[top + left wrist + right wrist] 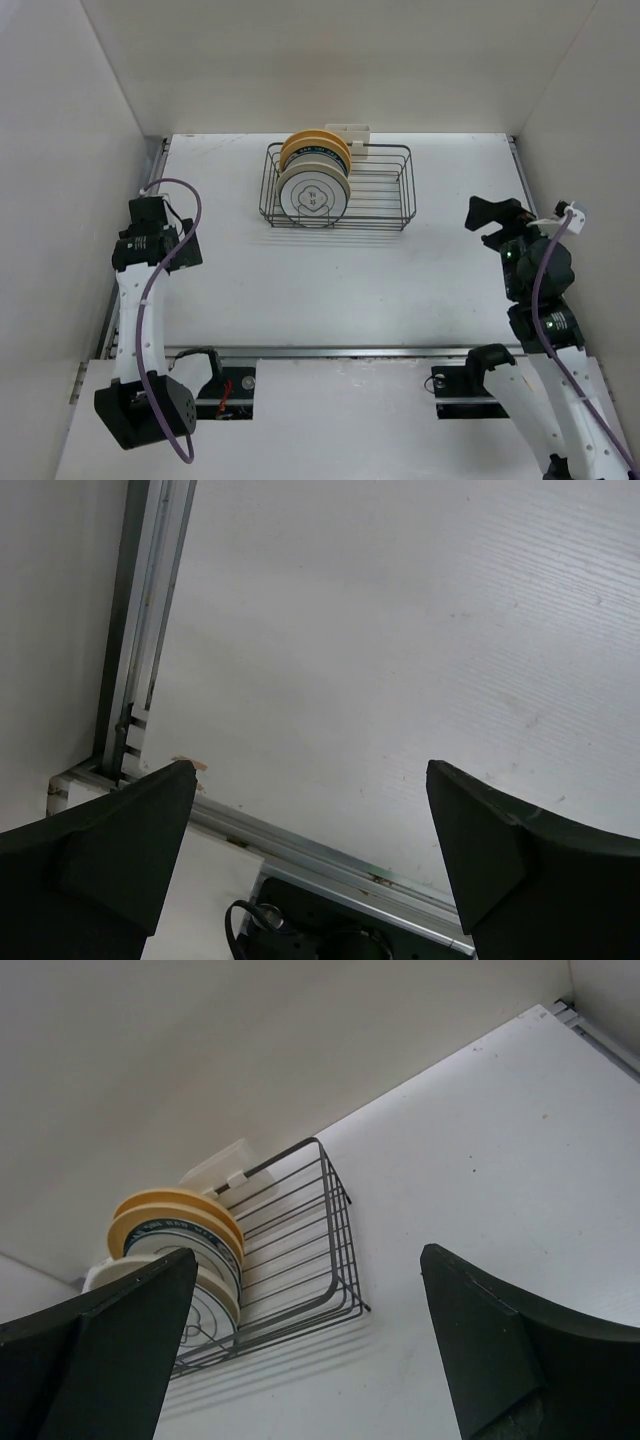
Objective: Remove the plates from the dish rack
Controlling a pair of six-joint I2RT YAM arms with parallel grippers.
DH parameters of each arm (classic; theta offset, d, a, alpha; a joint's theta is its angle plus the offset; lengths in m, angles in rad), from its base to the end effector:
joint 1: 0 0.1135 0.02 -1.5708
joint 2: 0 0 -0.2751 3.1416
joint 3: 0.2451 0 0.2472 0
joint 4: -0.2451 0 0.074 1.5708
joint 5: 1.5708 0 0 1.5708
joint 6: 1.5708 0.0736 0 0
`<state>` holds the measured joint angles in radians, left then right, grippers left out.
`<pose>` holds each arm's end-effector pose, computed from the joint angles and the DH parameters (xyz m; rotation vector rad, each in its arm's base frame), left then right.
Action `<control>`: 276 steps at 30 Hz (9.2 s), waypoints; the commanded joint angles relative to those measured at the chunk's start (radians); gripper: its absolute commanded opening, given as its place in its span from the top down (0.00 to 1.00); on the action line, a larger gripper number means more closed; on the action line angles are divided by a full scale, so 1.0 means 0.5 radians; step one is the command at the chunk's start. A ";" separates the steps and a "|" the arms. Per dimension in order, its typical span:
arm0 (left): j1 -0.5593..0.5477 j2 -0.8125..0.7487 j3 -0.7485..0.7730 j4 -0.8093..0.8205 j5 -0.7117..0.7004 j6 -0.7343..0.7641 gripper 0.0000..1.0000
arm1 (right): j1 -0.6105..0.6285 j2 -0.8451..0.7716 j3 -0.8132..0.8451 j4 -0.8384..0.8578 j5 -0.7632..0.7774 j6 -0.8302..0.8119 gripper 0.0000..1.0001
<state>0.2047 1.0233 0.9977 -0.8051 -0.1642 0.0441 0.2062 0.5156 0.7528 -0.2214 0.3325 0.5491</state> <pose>0.2100 0.0559 0.2940 -0.2699 2.3950 0.3126 0.1451 0.0058 0.3661 0.5226 1.4759 0.3374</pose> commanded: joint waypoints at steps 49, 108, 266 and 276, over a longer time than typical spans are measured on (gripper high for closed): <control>-0.001 0.687 0.591 -0.313 0.328 0.142 0.00 | 0.729 2.957 2.133 -0.183 -0.923 -1.341 0.35; -0.001 0.705 0.572 -0.313 0.249 0.142 0.00 | 0.747 3.019 2.078 -0.088 -0.705 -1.248 0.47; -1.244 1.583 2.119 0.131 -0.015 0.351 1.00 | 0.394 1.813 1.102 -0.189 -1.012 -0.626 0.25; -1.388 1.647 2.251 -0.634 0.739 0.534 1.00 | 0.217 1.595 1.096 -0.358 -0.254 -0.102 0.23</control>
<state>-0.4301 1.8355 2.0865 -0.9195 0.0093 0.2512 0.3630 1.3811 1.2854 -0.3733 0.0204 0.3714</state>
